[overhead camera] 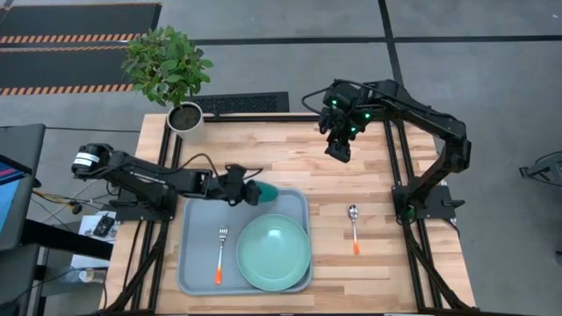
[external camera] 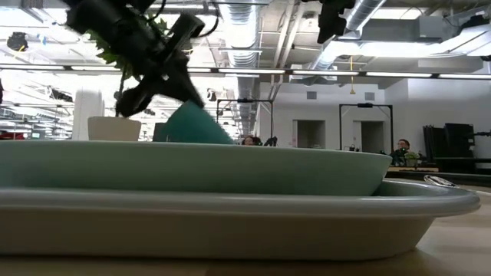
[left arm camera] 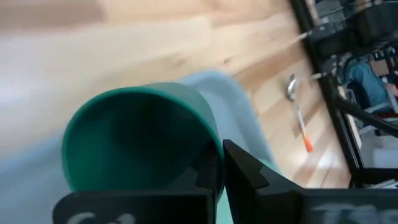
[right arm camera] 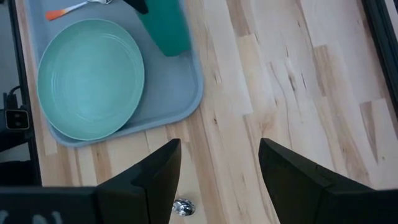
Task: Pick and place plate/cup/fork/spoon on tray
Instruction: Adjust the green cup
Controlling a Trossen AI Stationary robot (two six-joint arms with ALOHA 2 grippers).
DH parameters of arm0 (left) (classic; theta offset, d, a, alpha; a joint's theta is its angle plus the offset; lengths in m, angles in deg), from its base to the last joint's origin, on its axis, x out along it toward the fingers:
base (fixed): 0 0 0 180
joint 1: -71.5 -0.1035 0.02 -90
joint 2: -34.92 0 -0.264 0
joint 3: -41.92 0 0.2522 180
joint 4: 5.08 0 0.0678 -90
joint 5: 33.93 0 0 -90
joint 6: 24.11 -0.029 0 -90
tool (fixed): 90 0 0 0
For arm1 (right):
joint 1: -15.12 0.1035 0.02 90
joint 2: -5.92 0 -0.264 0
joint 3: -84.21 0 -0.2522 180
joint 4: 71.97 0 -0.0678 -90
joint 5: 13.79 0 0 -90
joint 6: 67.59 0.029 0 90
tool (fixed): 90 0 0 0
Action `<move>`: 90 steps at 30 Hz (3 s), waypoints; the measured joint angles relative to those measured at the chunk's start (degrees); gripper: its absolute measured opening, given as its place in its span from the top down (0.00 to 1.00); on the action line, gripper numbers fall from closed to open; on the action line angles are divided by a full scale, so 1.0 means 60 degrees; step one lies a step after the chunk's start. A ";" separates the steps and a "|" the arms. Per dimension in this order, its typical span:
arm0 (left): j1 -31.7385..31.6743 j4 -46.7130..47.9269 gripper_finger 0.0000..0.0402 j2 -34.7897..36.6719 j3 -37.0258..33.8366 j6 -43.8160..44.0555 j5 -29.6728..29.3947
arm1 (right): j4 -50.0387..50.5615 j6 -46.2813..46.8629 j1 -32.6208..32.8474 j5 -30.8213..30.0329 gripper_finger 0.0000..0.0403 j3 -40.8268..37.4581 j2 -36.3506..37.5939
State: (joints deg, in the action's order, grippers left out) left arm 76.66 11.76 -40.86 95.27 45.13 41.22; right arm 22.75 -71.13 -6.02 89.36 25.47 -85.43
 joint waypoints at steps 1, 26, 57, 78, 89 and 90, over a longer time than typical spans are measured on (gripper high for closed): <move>-0.0073 0.0163 0.99 0.0000 0.0242 -0.0341 0.0003 | 0.0001 -0.0009 0.0000 0.0000 0.41 0.0000 0.0000; -0.0847 0.4105 1.00 -0.0058 0.4488 -1.5358 0.3048 | -0.2003 -0.1853 0.0370 0.0570 0.41 0.0007 -0.0124; -0.1170 0.4771 1.00 -0.3185 0.5825 -2.0416 -0.4626 | -0.4381 0.1275 0.1384 -0.3019 0.41 0.0015 -0.1202; -0.0856 0.5413 1.00 -0.3158 0.5824 -2.2896 -0.1808 | 0.0142 -0.1096 0.1189 -0.2940 0.41 0.0000 -0.0519; -0.1917 0.7754 1.00 -0.3345 0.5807 -2.1249 0.0375 | 0.0052 -0.0282 0.1195 -0.2940 0.41 0.0000 0.0780; -0.1995 0.7816 1.00 -0.3330 0.5809 -2.1179 0.0476 | 0.0045 -0.0206 0.1198 -0.2936 0.41 0.0004 0.0840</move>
State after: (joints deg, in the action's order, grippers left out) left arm 64.69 58.65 -60.85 130.12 -81.94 44.08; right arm 23.02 -72.37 1.17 71.74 25.50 -80.39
